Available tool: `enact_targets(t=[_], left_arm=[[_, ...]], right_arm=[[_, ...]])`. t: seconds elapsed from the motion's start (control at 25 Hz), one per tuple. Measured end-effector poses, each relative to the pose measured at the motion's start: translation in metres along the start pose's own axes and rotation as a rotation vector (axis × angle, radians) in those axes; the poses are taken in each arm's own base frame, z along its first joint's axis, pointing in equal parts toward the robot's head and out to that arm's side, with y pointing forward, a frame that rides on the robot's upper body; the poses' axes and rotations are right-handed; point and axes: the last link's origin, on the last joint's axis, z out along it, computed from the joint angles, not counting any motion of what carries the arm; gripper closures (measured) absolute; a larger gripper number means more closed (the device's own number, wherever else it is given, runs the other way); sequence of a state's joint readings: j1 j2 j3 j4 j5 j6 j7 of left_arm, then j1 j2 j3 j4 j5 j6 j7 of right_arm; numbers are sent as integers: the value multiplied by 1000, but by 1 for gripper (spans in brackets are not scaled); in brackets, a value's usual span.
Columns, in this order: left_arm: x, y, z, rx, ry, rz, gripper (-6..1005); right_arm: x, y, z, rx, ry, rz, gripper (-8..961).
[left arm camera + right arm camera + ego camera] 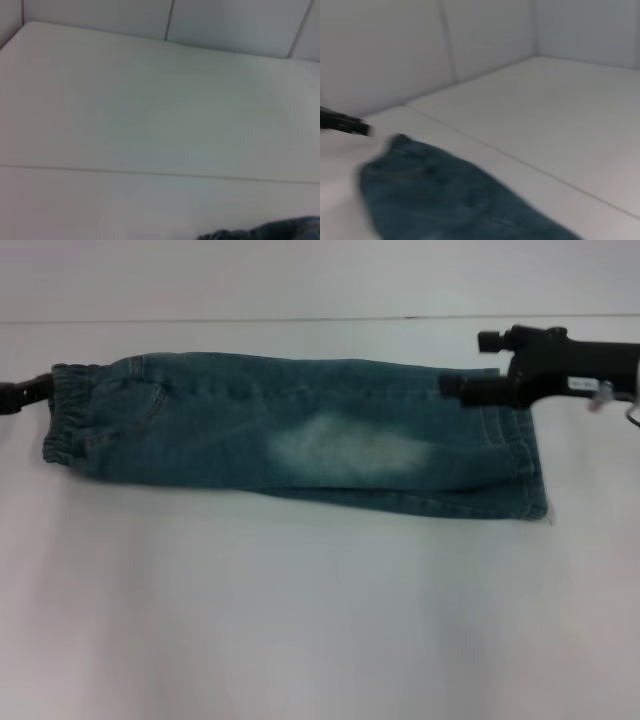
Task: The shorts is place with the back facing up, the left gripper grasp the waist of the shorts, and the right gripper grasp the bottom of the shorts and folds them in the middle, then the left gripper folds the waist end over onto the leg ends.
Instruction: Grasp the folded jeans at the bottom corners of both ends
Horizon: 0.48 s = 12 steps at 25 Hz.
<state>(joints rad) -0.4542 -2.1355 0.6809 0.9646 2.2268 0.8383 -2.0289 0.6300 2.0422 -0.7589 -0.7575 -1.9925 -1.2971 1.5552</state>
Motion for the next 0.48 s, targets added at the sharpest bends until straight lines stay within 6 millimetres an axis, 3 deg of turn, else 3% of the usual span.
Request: enact_targets(t=[0.24, 0.48], left_arm=[[-10, -4, -10, -59, -49, 49, 95], [-17, -7, -16, -99, -87, 113, 96]], right_arm=[[1, 23, -34, -241, -15, -59, 0], [19, 45, -47, -407, 30, -170, 1]])
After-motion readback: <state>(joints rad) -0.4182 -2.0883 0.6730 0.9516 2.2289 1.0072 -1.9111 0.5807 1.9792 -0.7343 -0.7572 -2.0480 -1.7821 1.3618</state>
